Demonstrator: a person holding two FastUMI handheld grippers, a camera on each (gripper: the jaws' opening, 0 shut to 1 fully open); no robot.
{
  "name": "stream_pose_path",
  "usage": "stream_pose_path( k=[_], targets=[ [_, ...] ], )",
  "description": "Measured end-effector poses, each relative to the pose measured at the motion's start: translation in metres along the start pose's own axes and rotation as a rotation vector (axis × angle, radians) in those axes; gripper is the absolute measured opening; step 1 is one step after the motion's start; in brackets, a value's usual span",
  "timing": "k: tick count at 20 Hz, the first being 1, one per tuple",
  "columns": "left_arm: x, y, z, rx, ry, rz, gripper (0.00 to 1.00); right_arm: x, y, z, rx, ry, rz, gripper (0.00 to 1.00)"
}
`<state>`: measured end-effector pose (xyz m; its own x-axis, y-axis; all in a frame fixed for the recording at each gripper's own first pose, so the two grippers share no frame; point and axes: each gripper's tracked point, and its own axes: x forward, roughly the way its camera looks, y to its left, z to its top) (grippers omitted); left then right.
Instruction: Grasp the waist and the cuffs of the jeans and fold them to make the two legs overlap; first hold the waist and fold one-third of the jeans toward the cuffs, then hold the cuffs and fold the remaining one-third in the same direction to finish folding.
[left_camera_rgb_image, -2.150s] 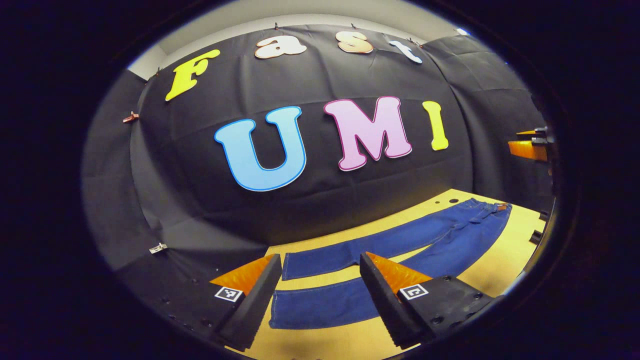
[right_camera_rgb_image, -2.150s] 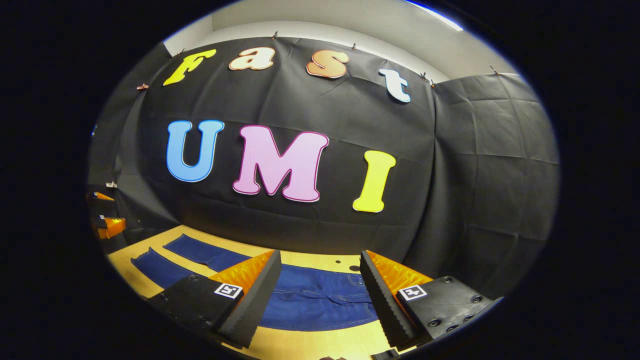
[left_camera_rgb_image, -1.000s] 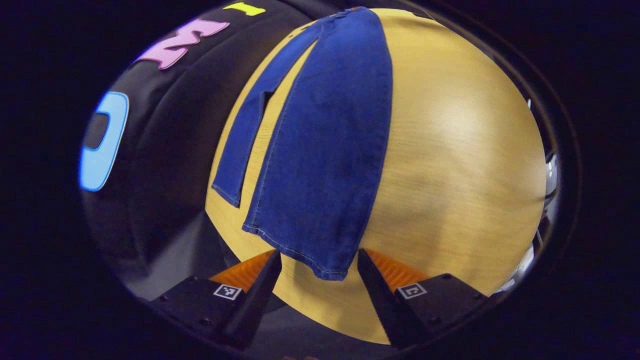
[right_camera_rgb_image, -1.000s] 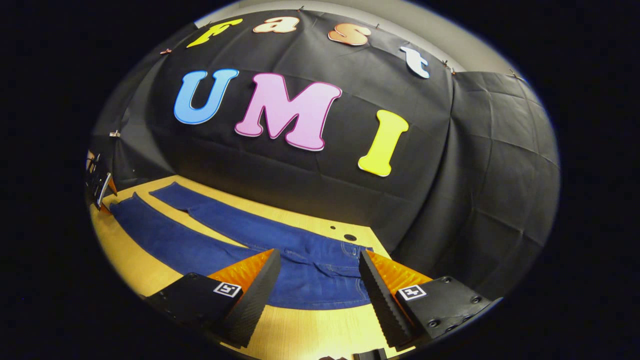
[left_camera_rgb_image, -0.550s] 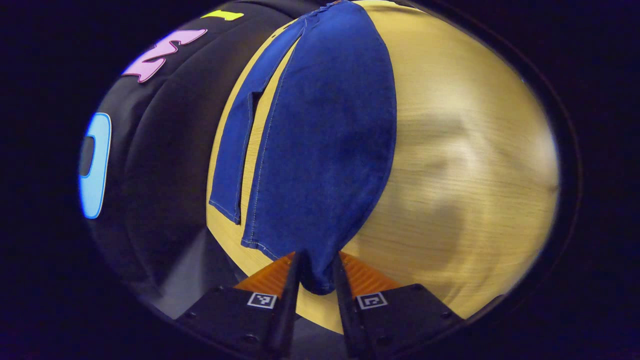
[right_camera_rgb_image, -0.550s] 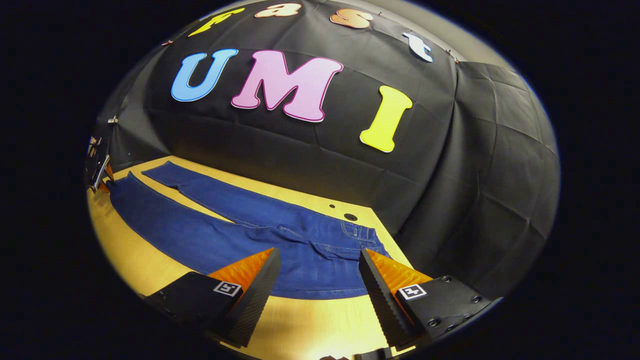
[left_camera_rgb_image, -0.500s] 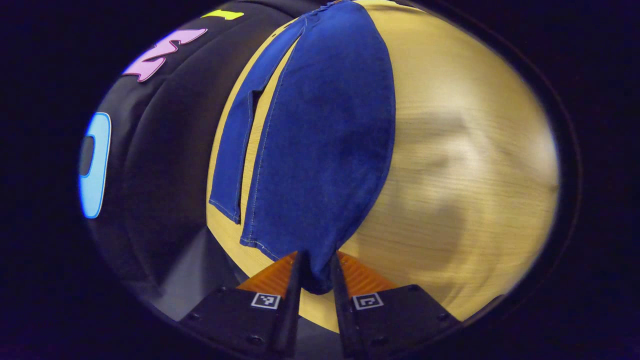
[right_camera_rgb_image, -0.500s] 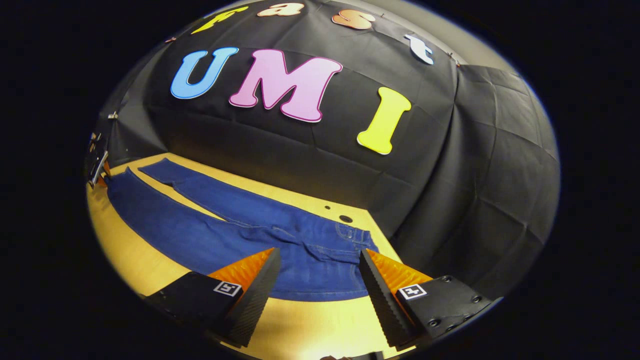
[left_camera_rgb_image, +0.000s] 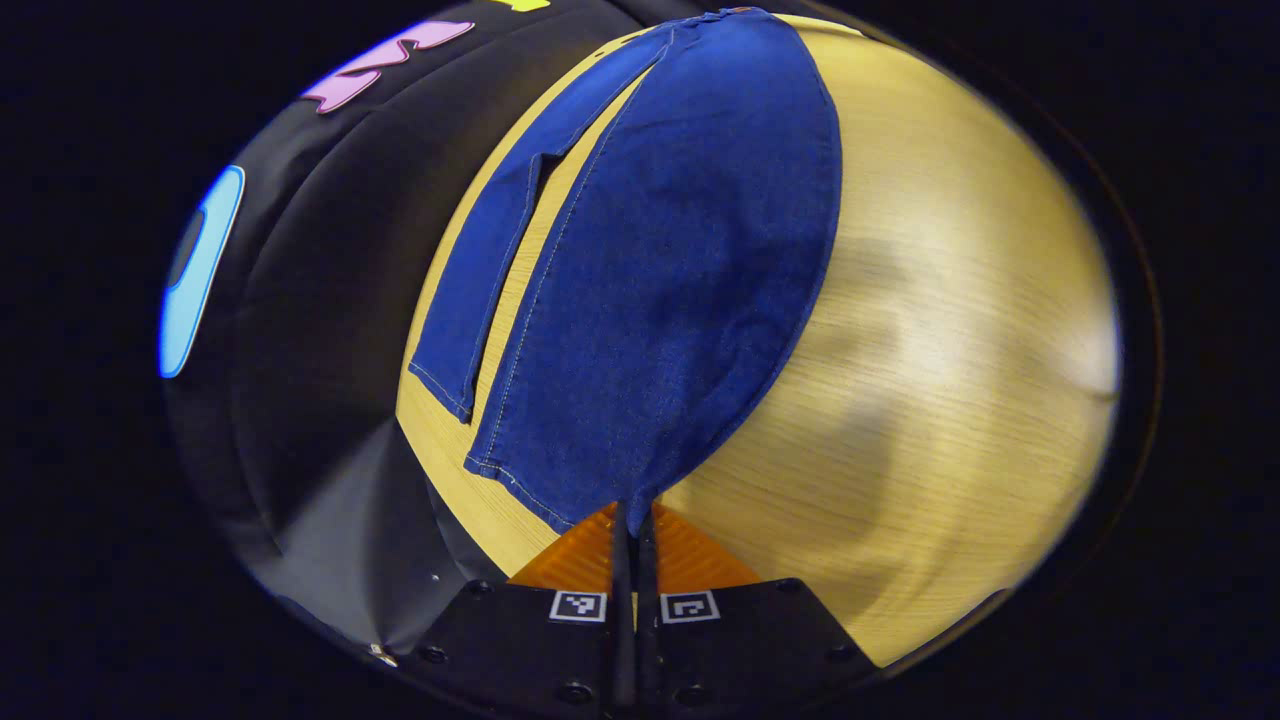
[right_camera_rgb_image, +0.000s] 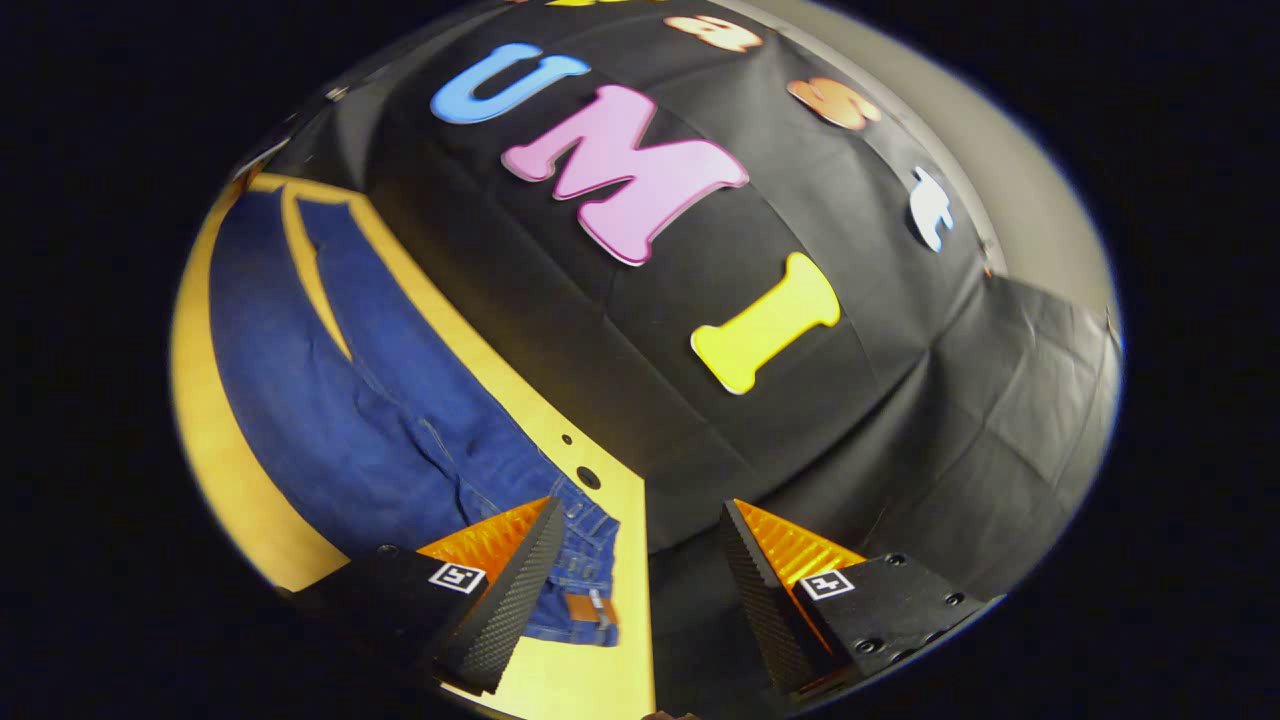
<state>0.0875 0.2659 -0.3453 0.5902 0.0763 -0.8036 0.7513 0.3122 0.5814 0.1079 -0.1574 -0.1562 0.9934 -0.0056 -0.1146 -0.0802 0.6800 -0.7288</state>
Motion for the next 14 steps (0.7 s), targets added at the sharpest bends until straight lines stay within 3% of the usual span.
stream_pose_path(
  k=[4,10,14],
  targets=[
    [-0.001,-0.001,0.002,-0.024,-0.012,0.002,0.06,0.016,0.004,-0.04,-0.278,0.023,0.155,0.98],
    [-0.001,0.0,0.001,-0.026,-0.026,0.02,0.06,0.014,0.041,-0.135,-0.554,0.168,0.434,0.98],
    [-0.001,0.0,0.001,-0.042,-0.036,0.028,0.06,0.028,0.06,-0.194,-0.733,0.235,0.548,0.98]
  ],
)
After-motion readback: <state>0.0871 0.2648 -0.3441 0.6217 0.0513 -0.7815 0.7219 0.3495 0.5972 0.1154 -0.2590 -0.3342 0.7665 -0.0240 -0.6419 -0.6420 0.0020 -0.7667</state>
